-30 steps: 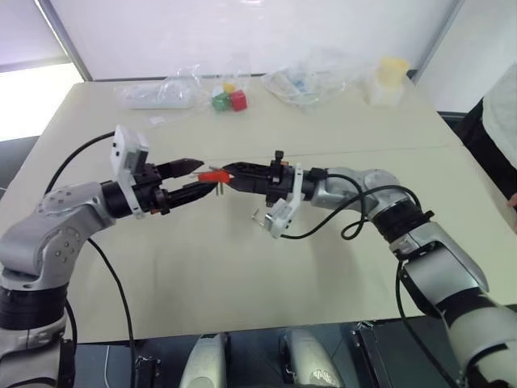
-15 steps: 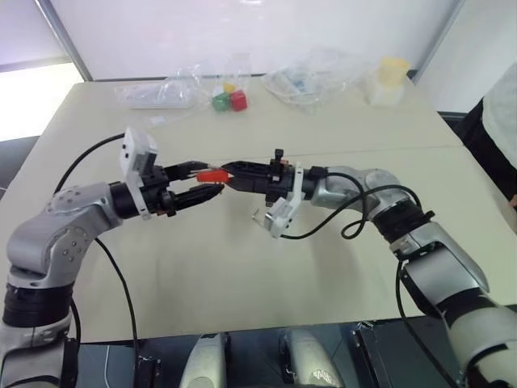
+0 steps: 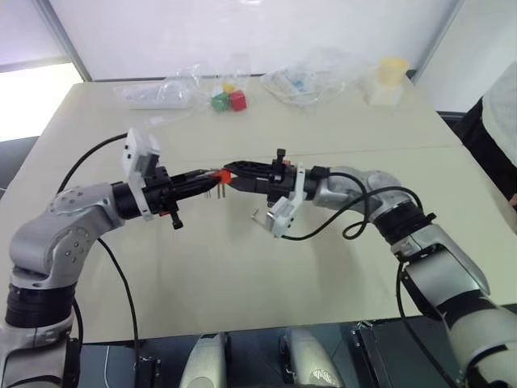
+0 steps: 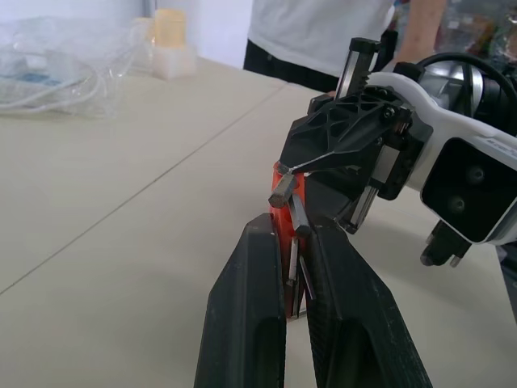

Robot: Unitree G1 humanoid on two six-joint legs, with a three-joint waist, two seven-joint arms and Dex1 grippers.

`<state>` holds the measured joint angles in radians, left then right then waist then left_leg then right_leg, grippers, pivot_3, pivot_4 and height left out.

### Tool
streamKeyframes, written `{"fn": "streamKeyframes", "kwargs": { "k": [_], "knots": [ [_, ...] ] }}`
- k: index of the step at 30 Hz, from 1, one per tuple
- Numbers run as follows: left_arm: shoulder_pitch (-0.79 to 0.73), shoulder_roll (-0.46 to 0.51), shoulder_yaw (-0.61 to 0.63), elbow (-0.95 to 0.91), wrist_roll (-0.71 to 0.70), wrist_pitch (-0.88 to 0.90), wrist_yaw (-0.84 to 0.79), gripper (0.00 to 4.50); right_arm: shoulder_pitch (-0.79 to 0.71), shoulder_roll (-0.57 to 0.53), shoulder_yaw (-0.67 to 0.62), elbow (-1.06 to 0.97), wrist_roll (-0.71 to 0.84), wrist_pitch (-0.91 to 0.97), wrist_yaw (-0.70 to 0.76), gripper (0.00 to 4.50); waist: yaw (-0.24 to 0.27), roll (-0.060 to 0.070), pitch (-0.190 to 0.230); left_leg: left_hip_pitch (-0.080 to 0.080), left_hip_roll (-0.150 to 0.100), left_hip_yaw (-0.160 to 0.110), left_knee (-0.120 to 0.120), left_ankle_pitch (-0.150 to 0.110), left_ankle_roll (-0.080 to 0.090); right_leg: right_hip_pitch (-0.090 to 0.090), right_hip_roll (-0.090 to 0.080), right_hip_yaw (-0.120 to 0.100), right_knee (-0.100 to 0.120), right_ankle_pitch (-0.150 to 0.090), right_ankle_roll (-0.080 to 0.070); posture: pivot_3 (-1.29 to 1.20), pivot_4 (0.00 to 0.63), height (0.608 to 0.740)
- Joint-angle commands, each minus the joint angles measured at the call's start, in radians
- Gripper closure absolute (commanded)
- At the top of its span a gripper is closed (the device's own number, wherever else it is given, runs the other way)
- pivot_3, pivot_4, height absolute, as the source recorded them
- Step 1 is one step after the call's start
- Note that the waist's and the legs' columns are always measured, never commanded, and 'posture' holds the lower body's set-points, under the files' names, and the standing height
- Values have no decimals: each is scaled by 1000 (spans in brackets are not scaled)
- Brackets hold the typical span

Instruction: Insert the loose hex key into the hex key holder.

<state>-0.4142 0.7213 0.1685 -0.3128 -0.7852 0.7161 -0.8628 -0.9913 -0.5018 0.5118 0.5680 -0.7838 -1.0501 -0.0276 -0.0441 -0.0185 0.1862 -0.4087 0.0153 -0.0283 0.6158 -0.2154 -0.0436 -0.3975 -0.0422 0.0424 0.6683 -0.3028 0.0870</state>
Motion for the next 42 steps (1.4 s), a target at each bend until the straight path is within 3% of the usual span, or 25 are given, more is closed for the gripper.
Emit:
{"fn": "streamKeyframes", "kwargs": {
  "k": [1,4,11,16,19,22,24,27,30,35,42],
  "knots": [
    [-14,-5,6,-14,2,-8,13,4489,1,3,-33,-35,62,9,37,3497,0,0,0,0,0,0,0,0,0,0,0,0,0,0,0,0,150,740],
    [-14,-9,6,-13,9,-10,16,4489,11,10,-29,-21,130,20,108,3497,0,0,0,0,0,0,0,0,0,0,0,0,0,0,0,0,150,740],
    [2,-14,11,-20,20,-17,25,4500,48,13,-40,-60,221,70,227,25,0,0,0,0,0,0,1,0,0,0,0,0,0,0,0,0,150,740],
    [32,-17,30,-40,21,-23,53,4500,129,-3,-74,-161,370,273,418,25,1,0,0,0,1,0,1,0,0,0,0,0,1,0,0,0,150,740],
    [47,-8,46,-50,31,-35,66,4500,195,28,-157,-257,610,706,635,25,2,0,0,1,2,-1,1,0,0,2,0,0,1,0,0,0,150,740],
    [60,3,63,-60,32,-35,74,4500,191,75,-267,-476,924,1424,760,25,5,0,0,1,2,-2,2,0,0,2,-1,-1,1,0,0,0,150,740],
    [65,2,72,-63,28,-32,80,4500,152,51,-274,-581,991,1731,809,25,4,0,0,0,2,-2,2,0,0,2,-2,-1,3,0,0,0,150,740],
    [78,-4,72,-55,38,-41,79,4500,48,15,-281,-695,1080,2090,838,25,3,1,1,0,2,-2,2,0,1,0,-2,-2,3,0,0,0,150,740],
    [80,-4,68,-53,42,-48,77,4500,-43,67,-327,-699,1152,2352,800,25,2,1,1,0,2,-2,1,0,1,0,-2,-1,2,0,0,0,150,740],
    [80,0,58,-36,63,-68,65,4500,-142,105,-230,-628,1219,2659,703,25,4,1,1,0,1,-1,1,-1,1,-1,-2,-1,2,0,0,0,150,740],
    [97,-9,62,-51,82,-76,79,4500,-120,133,-60,-544,1204,2646,597,25,1,1,0,-3,0,0,1,-1,2,-2,-2,-1,0,0,0,0,150,740]
  ]
}}
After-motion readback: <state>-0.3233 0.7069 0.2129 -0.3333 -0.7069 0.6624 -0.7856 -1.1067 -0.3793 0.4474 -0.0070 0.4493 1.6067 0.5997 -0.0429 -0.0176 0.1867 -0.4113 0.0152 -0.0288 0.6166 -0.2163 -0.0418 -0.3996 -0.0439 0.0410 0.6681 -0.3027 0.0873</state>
